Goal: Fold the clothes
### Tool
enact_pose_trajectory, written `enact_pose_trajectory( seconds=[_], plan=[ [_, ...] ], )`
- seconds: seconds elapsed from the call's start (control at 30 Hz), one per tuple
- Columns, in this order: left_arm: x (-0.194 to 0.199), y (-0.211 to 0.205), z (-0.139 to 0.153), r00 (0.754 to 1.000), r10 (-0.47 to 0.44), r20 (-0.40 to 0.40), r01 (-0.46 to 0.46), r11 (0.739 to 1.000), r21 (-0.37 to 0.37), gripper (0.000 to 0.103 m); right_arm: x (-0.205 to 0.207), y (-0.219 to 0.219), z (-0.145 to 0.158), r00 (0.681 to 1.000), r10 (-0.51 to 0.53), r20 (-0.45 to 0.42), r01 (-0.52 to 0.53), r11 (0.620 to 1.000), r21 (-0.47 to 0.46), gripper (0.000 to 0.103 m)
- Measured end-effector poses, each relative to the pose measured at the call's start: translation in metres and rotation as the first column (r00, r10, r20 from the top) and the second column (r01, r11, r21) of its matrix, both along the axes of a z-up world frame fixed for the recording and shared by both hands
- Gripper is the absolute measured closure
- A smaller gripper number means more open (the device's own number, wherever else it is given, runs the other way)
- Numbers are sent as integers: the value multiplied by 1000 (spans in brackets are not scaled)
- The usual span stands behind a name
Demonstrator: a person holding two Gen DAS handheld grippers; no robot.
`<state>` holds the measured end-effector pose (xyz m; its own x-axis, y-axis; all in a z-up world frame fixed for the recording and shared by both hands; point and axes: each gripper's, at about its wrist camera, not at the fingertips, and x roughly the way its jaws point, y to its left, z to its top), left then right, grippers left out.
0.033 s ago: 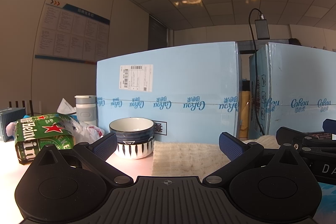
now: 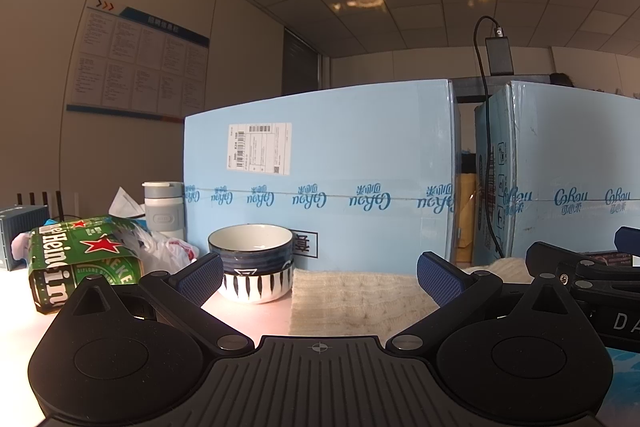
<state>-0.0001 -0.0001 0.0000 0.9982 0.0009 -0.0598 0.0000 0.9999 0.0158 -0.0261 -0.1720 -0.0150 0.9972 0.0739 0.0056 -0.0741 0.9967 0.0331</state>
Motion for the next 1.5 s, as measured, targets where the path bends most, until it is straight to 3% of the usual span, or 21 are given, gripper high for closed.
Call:
enact_pose_trajectory(
  seconds=[1.5],
  plan=[
    [-3,-2,-1,1000,-4,4,4,1000,-4,0,0,0,-1,1000,0,0,0,1000,0,0]
  ],
)
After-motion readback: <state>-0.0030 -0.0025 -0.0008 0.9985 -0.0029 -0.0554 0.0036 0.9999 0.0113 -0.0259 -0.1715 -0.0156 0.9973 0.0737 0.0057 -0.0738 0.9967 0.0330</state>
